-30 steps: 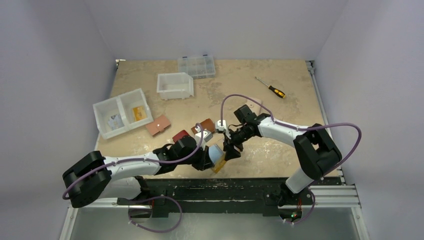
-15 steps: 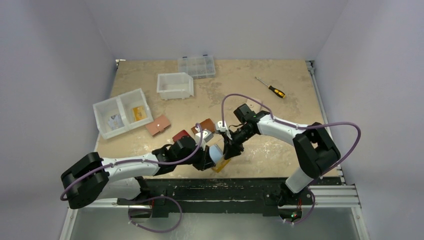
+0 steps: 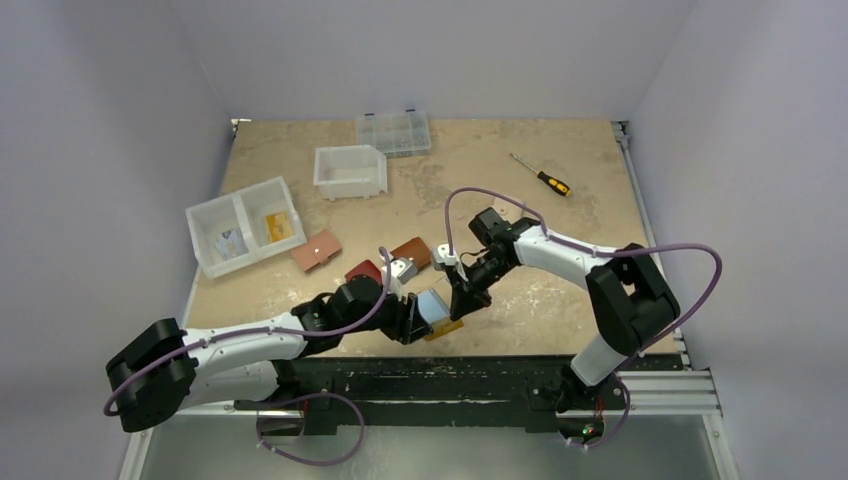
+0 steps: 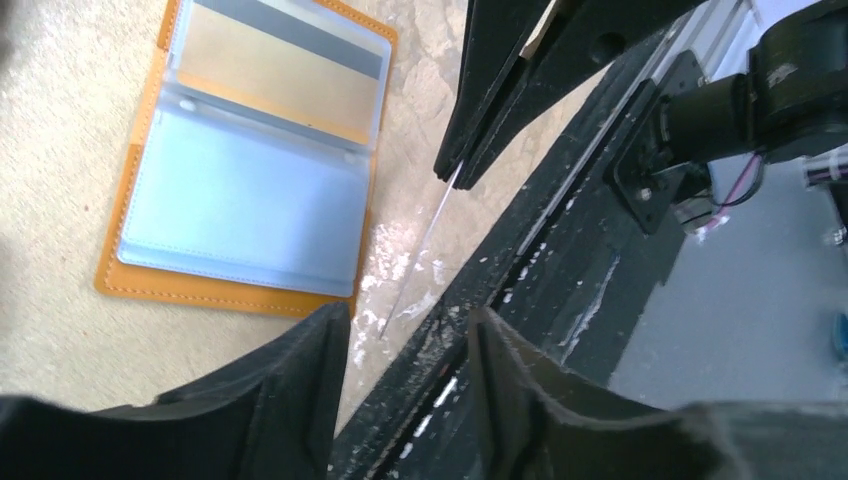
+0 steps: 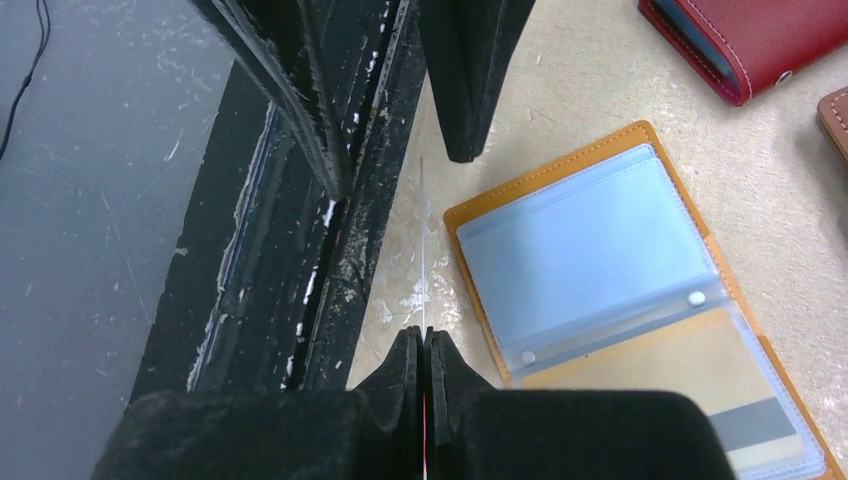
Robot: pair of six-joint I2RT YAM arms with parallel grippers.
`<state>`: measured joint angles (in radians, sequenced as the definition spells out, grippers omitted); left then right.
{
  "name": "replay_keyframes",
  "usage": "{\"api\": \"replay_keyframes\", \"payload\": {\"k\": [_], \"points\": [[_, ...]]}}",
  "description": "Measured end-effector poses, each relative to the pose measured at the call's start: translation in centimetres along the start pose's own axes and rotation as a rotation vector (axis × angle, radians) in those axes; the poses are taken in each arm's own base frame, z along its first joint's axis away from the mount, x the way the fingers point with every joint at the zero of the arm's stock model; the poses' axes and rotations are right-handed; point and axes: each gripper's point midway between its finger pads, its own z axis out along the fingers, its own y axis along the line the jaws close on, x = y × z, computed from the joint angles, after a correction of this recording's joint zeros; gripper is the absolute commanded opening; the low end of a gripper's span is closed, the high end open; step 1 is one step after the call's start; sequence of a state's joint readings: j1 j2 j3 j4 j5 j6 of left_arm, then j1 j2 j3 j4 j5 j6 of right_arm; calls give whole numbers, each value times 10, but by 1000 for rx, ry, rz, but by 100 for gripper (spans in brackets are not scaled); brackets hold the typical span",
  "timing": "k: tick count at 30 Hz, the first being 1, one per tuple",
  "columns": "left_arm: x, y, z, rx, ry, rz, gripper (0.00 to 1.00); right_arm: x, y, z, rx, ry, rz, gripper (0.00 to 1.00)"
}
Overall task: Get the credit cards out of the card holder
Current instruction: Pick up the credit card from the card holder, then place the credit card in the storage box.
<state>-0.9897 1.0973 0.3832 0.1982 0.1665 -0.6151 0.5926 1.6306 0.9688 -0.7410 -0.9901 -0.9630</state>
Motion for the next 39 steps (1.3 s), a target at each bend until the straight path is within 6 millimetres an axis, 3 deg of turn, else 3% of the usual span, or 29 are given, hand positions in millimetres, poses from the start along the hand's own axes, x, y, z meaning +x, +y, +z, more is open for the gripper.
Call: {"api": "replay_keyframes", "payload": {"k": [5,13,14,16,18,19,22,27,30,35,39], "points": [[-5,-5,-7,28,-41,6,65,-7,3,-8,-2,-20,-1,0],[-12,-17,-4,94,-69,15,63,-25,9,-20,-42,-41,-34,0],[-11,-18,-2,100,-65,13,60,-24,10,-20,-47,-40,-33,0],[-8,-18,3,111,-51,4,42,-22,13,-20,-58,-35,-23,0],[-5,-19,7,119,-37,-6,11,-22,15,-20,-66,-38,-17,0],[-4,-19,8,125,-33,-10,1,-22,16,-20,-69,-40,-14,0],[-4,-23,9,148,-30,-4,0,-22,15,-21,-65,-42,-14,0],[-4,-26,9,162,-32,0,0,-22,14,-24,-57,-49,4,42],[-3,-21,7,134,-25,-6,0,-24,10,-30,-26,-58,18,57],[-14,0,-9,9,-69,-32,0,-36,-2,-72,218,-98,-33,76],[-50,47,-42,-197,-194,-111,0,-49,-4,-112,473,-143,-113,80]]}}
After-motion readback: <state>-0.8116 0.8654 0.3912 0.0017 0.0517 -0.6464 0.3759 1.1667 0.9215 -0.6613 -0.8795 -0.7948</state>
